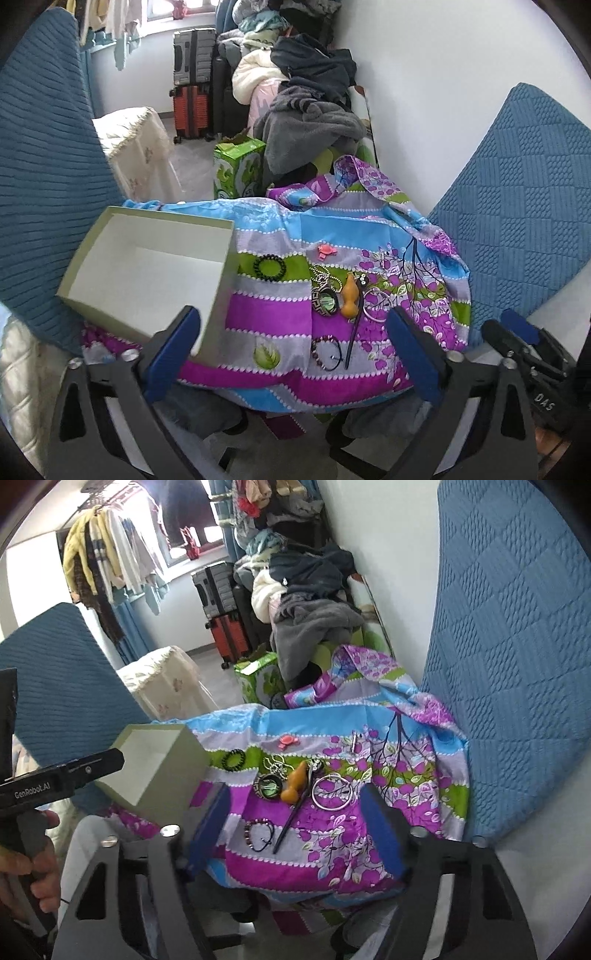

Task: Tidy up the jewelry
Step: 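Grasp the black-and-white patterned bangle with the left tool while the right tool grasps the silver hoop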

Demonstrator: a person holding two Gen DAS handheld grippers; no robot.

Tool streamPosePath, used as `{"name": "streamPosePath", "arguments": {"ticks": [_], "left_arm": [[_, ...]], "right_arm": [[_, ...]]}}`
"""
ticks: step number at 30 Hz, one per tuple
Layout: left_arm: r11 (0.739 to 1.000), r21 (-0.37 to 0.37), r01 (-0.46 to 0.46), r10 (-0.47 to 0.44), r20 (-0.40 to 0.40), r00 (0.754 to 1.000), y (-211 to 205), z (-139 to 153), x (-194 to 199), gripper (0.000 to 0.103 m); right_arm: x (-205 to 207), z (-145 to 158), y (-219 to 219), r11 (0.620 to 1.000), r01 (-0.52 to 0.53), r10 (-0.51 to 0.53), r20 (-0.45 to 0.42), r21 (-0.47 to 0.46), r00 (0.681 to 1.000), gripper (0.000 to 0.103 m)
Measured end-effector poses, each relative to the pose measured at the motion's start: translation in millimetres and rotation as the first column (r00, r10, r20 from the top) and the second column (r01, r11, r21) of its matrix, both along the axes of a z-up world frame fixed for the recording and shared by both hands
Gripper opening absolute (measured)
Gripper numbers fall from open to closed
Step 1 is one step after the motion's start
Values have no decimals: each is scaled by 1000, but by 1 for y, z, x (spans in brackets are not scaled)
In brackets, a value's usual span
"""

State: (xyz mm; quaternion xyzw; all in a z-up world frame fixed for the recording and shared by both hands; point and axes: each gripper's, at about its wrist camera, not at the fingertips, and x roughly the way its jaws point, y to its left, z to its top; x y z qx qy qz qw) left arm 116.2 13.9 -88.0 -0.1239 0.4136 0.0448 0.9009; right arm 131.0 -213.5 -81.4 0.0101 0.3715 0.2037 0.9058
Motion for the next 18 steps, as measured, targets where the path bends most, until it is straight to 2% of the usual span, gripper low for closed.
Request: {"name": "streamPosePath", "arguments": {"ticks": [3, 5, 10, 15, 17, 18], "left_arm": [[999, -16, 29, -29, -9, 1000, -4, -15, 17, 91], [998, -29, 50, -51, -26, 998, -7, -26, 29, 79], [993, -68, 91, -96, -67, 993, -15, -58, 55, 65], [987, -103, 121, -134, -126, 983, -21, -91, 78, 53], [984, -116, 135, -151, -148, 977, -23, -103, 86, 42], [983, -115, 140, -157, -160, 975, -24, -109, 90, 41]], "right_arm": [[19, -18, 0, 1000, 16, -16, -16, -17, 1000, 60], [31, -32, 0, 999, 21, -22, -29, -32, 999, 56], [59, -63, 0, 997, 24, -26, -23, -75, 999, 58], [82, -100, 5, 994, -4, -5, -72, -113, 997, 60], [88, -114, 9, 992, -16, 4, -94, -127, 996, 61], [92, -121, 11, 991, -24, 10, -105, -131, 994, 61]]}}
